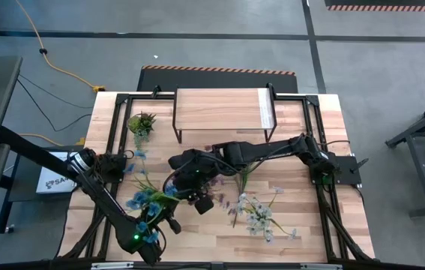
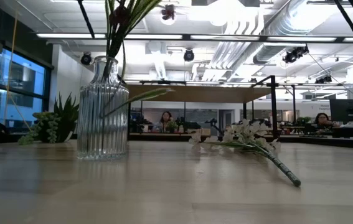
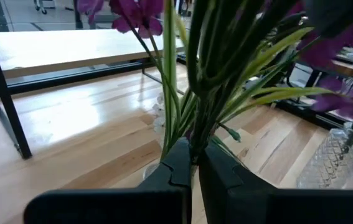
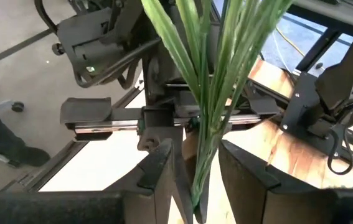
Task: Pick and place flowers into a vace then onto a shelf
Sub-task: Put the blue flowers into the left transparent vase
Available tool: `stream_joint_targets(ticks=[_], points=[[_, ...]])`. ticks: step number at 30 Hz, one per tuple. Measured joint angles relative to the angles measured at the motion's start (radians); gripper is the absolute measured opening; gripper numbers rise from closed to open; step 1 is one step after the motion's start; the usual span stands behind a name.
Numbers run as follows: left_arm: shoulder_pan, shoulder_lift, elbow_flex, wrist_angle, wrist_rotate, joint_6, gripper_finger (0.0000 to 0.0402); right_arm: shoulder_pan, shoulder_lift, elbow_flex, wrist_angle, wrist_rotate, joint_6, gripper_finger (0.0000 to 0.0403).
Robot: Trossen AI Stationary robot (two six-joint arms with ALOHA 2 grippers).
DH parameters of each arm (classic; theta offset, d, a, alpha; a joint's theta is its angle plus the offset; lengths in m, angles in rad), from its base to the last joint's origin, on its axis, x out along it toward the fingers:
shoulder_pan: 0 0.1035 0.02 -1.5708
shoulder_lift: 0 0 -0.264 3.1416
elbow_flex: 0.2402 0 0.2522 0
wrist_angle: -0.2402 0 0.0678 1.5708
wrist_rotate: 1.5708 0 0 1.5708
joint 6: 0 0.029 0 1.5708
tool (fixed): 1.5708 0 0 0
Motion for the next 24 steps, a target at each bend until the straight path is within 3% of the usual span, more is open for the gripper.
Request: stream_joint_targets(ticks=[24], points=[[0.0, 0.0, 0.001, -0.023, 0.016, -0.019, 0.0045, 0.023, -0.034, 0.047, -0.002, 0.034, -0.008, 0.0119]])
